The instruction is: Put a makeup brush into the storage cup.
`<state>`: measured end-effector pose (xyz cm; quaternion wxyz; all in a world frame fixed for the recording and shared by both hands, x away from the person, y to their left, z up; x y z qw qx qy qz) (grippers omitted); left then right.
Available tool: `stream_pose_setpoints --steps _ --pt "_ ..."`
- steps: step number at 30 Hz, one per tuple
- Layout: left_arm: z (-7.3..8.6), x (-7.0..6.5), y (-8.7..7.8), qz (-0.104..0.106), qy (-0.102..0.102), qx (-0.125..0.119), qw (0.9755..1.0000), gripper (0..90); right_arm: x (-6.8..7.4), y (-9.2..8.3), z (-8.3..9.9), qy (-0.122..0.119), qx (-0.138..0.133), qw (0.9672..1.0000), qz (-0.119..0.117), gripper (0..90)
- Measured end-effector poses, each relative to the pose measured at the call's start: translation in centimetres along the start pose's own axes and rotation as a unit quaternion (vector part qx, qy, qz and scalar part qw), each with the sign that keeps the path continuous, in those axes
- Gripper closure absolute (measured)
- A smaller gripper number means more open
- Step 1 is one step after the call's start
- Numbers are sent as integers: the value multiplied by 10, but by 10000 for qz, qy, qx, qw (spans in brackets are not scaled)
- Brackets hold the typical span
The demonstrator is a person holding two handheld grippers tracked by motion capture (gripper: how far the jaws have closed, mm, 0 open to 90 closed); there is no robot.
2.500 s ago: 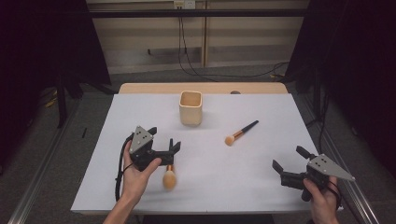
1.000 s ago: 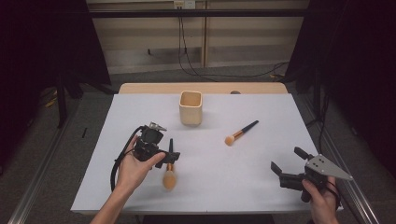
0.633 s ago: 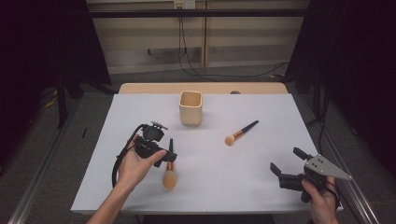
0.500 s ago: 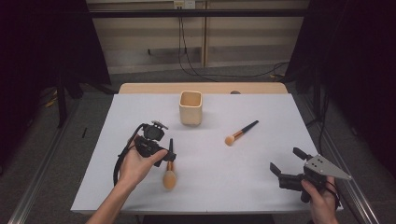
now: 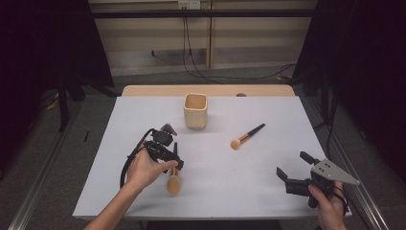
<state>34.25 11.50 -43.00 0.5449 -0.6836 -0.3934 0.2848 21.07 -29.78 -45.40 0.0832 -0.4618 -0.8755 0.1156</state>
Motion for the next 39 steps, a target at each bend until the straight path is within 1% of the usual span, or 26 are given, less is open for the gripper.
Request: stream_pose_setpoints --steps 1,3,5,8,10,11,14,15,16,17,19,20,21,22,23,24,27,28,30,31,32,34,35,36,38,39 --pt "0 -1 2 28 -34 41 10000 88 0 0 0 0 0 10000 0 0" --pt "-2 -3 6 44 -76 174 9998 124 0 0 0 1 9 10000 9 0" --pt "-3 -4 8 47 -165 242 9996 142 0 0 0 5 11 10000 14 1" --pt "-5 -7 9 -58 -130 383 9992 160 0 -1 0 10 6 10000 26 1" --pt "-5 -9 10 -25 -134 467 9988 163 0 -1 0 -2 -3 10000 19 1" --pt "-4 -10 12 15 -153 558 9983 175 0 -1 0 -7 -5 10000 22 1" --pt "-3 -10 16 83 -197 597 9980 198 0 -1 0 -2 -12 10000 22 1" --pt "-3 -9 18 99 -200 627 9978 231 0 -1 0 11 -13 10000 15 1" --pt "-3 -9 18 99 -200 627 9978 240 1 -1 0 13 -5 10000 23 0" --pt "-3 -9 18 116 -246 641 9976 240 1 -1 0 13 -5 10000 23 0" --pt "-2 -9 19 149 -249 657 9974 287 0 -1 0 1 -3 10000 20 0" --pt "-2 -10 19 172 -271 661 9973 289 0 -1 0 -7 0 10000 26 0" --pt "-1 -9 19 257 -306 681 9969 291 0 -1 0 15 1 10000 29 0" --pt "-1 -9 20 299 -384 701 9963 297 0 -1 0 1 12 10000 31 0" --pt "-1 -9 20 299 -384 701 9963 301 0 -1 0 1 12 10000 31 0" --pt "-1 -9 20 364 -456 738 9956 302 0 0 0 4 11 10000 23 0" --pt "-1 -12 23 372 -447 826 9949 322 0 0 0 5 16 10000 27 0" --pt "-1 -12 23 390 -467 804 9949 334 0 -1 0 16 16 10000 20 0" --pt "0 -13 25 307 -486 826 9949 366 0 -1 0 10 -5 10000 26 0" --pt "1 -12 26 348 -530 828 9945 366 0 -1 0 10 -5 10000 26 0" --pt "1 -12 28 437 -555 872 9937 395 -1 -1 0 13 11 10000 34 0" --pt "2 -12 30 458 -594 892 9932 395 -1 -1 0 24 11 10000 33 0" --pt "2 -12 31 477 -586 919 9929 424 0 -1 0 24 3 10000 30 0" --pt "2 -13 32 477 -549 948 9928 424 0 -1 0 24 3 10000 30 0" --pt "2 -13 31 445 -552 939 9931 446 0 -1 0 5 15 10000 13 0" --pt "1 -13 32 496 -576 934 9927 446 0 -1 0 10 9 10000 11 0"
Point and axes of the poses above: each handheld gripper's, and its own axes: y roughly forward along the jaws, z roughly out of its underside, x roughly to its left, the point moved 2 cm from there along y, roughly forward along the jaws, and after that the axes turned 10 degrees about -z, right-handed, at the moved point
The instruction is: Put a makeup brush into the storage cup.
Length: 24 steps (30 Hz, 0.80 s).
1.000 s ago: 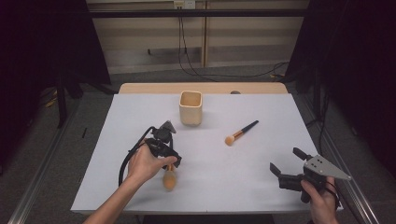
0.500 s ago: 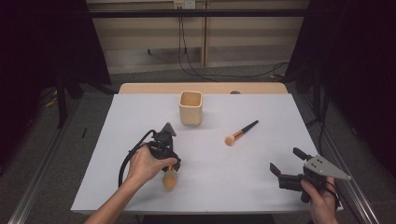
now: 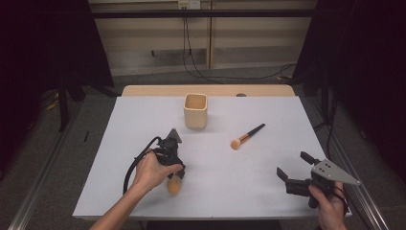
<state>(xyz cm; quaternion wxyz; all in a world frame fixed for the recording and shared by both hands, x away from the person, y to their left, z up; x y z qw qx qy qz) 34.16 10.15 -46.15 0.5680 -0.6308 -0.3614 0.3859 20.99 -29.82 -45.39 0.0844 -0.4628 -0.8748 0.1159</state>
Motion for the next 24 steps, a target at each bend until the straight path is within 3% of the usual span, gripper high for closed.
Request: stream_pose_setpoints --steps 7,12,17,20,24 --pt "-2 0 0 -163 143 64 9997 539 0 0 0 -3 6 10000 3 0" --pt "-4 3 1 -91 184 142 9997 594 0 0 0 -5 3 10000 22 0" --pt "-6 3 1 -167 564 243 9980 639 0 1 0 -12 8 10000 7 0" --pt "-7 3 1 -154 569 256 9979 644 0 1 0 -16 6 10000 14 0" --pt "-5 2 1 -217 809 162 9964 645 0 0 0 6 13 10000 27 0"
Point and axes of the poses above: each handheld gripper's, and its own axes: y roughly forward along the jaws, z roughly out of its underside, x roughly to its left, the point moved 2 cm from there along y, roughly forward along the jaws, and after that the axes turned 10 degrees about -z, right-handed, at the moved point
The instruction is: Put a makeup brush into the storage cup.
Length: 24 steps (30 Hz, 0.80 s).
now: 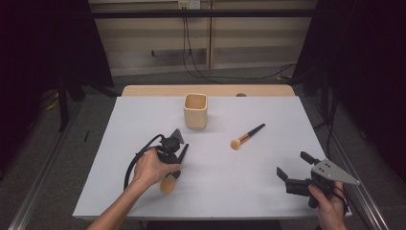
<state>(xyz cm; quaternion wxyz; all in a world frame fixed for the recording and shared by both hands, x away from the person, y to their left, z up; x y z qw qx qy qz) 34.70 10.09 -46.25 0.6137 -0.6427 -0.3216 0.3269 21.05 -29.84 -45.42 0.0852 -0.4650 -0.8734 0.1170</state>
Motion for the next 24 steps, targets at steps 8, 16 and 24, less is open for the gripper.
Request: stream_pose_setpoints --steps 8,16,24 --pt "-1 4 0 109 100 14 9999 664 -1 0 0 11 -2 10000 0 0" --pt "1 6 -1 209 86 -116 9997 664 0 0 0 20 4 10000 19 1" --pt "6 12 -8 402 79 -380 9984 665 0 0 1 15 11 10000 21 1"
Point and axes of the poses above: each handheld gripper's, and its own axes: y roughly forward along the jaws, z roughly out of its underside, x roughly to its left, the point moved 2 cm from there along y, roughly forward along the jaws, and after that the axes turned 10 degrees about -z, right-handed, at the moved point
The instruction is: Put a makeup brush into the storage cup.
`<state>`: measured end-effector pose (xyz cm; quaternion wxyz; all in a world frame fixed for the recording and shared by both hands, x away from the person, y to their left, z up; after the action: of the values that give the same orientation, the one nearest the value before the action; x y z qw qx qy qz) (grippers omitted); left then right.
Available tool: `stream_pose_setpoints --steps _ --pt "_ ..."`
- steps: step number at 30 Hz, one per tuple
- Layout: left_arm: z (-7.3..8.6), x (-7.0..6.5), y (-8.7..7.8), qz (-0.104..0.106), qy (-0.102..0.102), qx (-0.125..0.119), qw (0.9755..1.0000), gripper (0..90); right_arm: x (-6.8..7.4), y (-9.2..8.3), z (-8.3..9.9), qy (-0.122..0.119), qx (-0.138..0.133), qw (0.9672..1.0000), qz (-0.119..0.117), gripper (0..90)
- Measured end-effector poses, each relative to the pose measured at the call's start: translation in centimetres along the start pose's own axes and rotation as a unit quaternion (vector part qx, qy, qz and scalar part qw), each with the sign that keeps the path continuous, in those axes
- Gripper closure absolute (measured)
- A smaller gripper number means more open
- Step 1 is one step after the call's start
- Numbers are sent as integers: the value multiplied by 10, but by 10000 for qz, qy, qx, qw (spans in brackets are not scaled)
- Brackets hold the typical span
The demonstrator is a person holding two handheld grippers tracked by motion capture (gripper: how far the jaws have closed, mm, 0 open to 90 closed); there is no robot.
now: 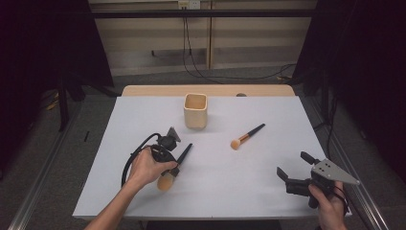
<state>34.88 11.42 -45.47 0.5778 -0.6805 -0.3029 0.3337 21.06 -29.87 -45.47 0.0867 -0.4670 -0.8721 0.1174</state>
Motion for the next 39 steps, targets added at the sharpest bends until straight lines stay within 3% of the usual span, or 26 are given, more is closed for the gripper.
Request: stream_pose_setpoints --steps 8,13,20,28,36,39 --pt "4 1 -12 300 -23 -487 9984 665 0 0 0 3 -6 10000 -11 1" --pt "7 -1 -17 286 -14 -734 9969 665 0 0 0 15 -6 10000 0 1" --pt "11 2 -24 452 -32 -1218 9915 665 0 0 0 4 -10 10000 -7 1" --pt "19 6 -26 472 234 -1761 9830 665 0 0 0 17 -13 10000 -23 1" --pt "27 7 -35 502 245 -2592 9642 665 1 1 0 -38 -10 10000 -57 1" --pt "30 9 -40 544 225 -2905 9551 665 1 1 0 -24 -21 10000 -60 1"
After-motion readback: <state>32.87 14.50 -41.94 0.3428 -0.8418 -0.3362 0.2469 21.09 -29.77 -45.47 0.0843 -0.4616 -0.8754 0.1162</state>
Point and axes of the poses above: each handheld gripper's, and its own axes: y roughly forward along the jaws, z roughly out of its underside, x roughly to its left, the point moved 2 cm from there along y, roughly forward along the jaws, and after that the axes turned 10 degrees about -z, right-handed, at the moved point
